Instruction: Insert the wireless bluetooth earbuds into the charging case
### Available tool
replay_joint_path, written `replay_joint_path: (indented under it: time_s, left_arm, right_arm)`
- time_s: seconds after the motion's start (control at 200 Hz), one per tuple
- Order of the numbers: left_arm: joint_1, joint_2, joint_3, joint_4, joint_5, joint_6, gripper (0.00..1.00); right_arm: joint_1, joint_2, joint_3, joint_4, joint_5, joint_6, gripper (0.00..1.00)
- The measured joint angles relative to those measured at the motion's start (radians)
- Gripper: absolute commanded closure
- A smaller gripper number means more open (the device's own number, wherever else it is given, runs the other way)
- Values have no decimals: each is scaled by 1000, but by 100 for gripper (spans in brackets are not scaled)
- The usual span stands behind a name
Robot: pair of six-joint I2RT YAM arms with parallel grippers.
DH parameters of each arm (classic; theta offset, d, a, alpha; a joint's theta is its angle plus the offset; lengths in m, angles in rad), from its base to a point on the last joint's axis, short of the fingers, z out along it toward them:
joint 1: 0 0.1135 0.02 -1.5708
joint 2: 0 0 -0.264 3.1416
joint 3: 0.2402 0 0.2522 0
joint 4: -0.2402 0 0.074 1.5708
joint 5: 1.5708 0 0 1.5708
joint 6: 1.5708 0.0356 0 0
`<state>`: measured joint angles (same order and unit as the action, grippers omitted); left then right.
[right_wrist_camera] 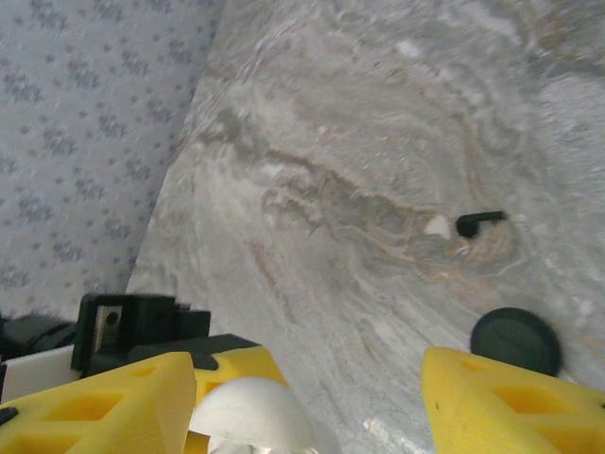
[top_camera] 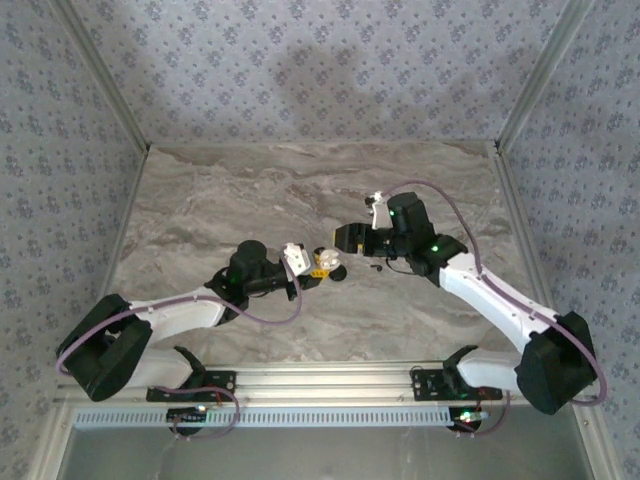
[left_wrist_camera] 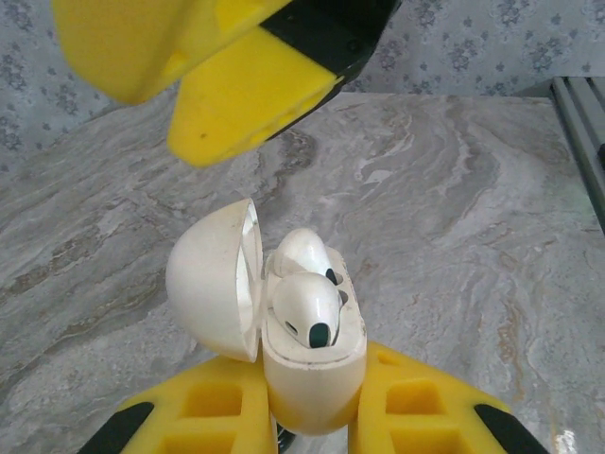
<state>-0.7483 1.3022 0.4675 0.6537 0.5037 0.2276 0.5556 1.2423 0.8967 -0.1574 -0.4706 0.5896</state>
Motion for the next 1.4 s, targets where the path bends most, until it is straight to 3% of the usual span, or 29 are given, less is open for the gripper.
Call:
replay_joint_path:
  time_s: [0.21,0.345,0.5,0.655,0.735,0.824,0.924,1.204,1.399]
  left_arm:
    - [0,-12,1,-8,14,0,95]
    - [0,-19,1,-23,20,0,95]
    - [0,-19,1,-30,20,0,95]
    - [8,-19,1,-29,20,-11,95]
    - [18,-19,1,-28,20,-19,95]
    - [24,-19,1,-29,25,-24,95]
    - [24,-19,1,-29,42,-29,95]
    - [24,-23,1,-31,77,-30,95]
    - [24,-39,7,-45,84,-30,95]
  right_arm:
    - [1,76,10,8,-116,-44,38]
    - [6,95,10,35,-177,-58,47]
    - [12,78,1,88,-236,-60,57]
    - [2,2,-33,109,-275,-59,61]
    - [-8,-37,-45,106,-286,-60,59]
    - [-33,-63,-47,84,-281,-74,45]
    - [-56,-55,-34,44,-270,-98,37]
    - [-32,75,36,6,-282,-140,37]
    - [3,124,54,6,-320,-154,41]
